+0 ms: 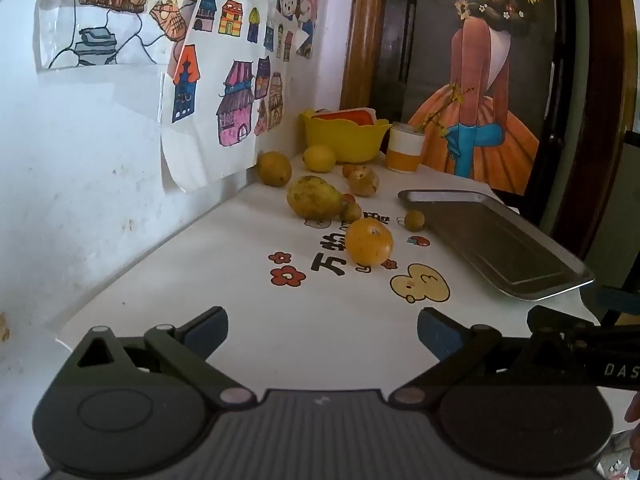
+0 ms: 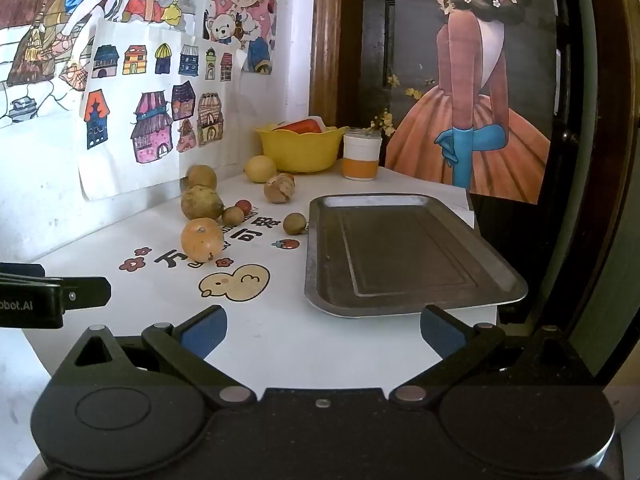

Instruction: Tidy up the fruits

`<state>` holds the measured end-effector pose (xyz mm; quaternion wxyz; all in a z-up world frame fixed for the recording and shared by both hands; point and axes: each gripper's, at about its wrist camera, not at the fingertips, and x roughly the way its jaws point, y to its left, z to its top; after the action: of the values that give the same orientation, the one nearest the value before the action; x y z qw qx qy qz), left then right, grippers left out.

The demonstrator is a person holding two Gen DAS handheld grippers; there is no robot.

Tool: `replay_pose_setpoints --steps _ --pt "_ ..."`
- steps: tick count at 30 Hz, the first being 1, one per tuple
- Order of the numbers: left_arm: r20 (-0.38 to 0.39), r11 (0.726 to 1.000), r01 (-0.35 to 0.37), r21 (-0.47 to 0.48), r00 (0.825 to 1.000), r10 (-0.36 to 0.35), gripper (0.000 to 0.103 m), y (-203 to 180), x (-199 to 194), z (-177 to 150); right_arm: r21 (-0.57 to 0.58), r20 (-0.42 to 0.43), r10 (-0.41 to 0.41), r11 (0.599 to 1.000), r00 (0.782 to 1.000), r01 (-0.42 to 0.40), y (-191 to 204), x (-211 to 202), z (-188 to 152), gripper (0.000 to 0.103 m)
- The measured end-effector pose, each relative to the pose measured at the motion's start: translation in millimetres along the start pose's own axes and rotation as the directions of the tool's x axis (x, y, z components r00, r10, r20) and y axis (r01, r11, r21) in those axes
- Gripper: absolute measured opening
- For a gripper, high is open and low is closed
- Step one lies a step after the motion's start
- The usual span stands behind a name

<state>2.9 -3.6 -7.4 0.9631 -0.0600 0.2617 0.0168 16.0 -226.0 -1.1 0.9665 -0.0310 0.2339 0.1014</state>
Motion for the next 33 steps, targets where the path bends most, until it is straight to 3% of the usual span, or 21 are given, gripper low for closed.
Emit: replay_pose_setpoints --steps 33 --pt "-0.017 1.0 0.004 0.005 1.0 -0.004 0.103 4.1 -1.8 -0.5 -0.003 -0.012 0.006 1.0 1.0 -0.006 1.8 0.8 -0.4 0.102"
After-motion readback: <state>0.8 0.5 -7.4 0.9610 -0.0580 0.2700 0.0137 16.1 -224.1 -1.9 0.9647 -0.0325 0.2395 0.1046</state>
